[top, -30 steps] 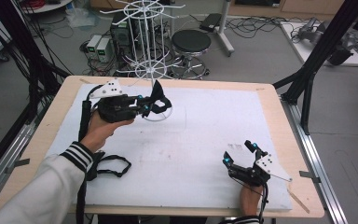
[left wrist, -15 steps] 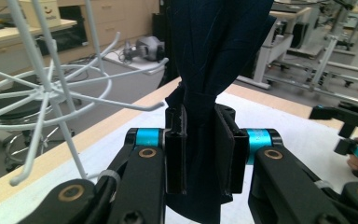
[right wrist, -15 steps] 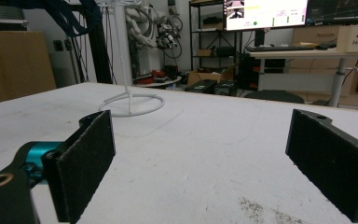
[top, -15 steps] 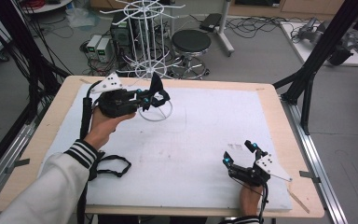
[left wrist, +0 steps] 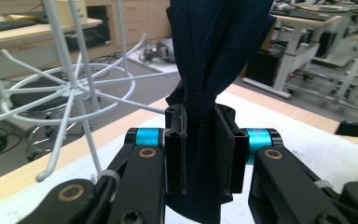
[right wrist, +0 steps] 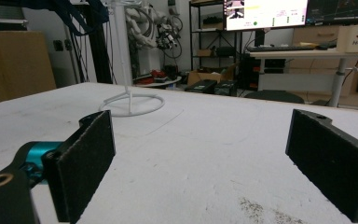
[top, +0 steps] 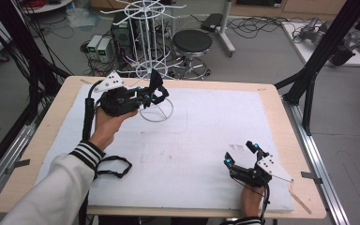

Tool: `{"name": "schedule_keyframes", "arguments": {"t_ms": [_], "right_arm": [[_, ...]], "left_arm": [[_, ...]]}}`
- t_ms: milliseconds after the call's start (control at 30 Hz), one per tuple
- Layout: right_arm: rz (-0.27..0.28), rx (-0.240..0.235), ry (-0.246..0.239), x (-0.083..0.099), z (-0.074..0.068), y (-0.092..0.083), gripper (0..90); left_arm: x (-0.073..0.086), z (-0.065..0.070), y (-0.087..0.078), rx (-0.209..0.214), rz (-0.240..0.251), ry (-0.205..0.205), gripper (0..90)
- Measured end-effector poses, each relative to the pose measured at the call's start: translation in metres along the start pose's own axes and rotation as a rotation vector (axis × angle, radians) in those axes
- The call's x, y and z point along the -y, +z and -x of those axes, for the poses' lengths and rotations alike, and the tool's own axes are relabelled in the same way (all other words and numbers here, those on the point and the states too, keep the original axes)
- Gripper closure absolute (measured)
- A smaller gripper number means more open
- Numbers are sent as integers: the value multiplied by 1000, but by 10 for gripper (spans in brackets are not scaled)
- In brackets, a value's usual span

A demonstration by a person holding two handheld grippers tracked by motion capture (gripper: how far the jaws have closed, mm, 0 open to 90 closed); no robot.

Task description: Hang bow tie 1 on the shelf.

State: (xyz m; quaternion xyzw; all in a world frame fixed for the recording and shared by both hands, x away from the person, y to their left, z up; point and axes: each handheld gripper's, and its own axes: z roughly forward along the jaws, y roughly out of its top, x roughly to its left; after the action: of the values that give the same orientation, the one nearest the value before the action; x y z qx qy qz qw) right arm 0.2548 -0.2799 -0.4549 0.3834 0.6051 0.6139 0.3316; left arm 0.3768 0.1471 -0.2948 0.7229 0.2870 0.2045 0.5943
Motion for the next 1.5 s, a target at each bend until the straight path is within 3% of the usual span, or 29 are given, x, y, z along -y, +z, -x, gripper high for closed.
{"name": "schedule_keyframes", "arguments": {"t_ms": [100,667,1233,1500], "right_arm": [[1,1,-5,0,0,0,74],[-1,1,-2,0,0,0,74],[1,1,-3,0,0,0,74],[2,0,-5,0,0,0,74]], "left_arm": [[2,0,1,-15,15,-21,753],[15,5,7,-129,47,-54,752],[26,7,15,-209,38,-100,752],[31,4,18,-237,21,-100,752]]}}
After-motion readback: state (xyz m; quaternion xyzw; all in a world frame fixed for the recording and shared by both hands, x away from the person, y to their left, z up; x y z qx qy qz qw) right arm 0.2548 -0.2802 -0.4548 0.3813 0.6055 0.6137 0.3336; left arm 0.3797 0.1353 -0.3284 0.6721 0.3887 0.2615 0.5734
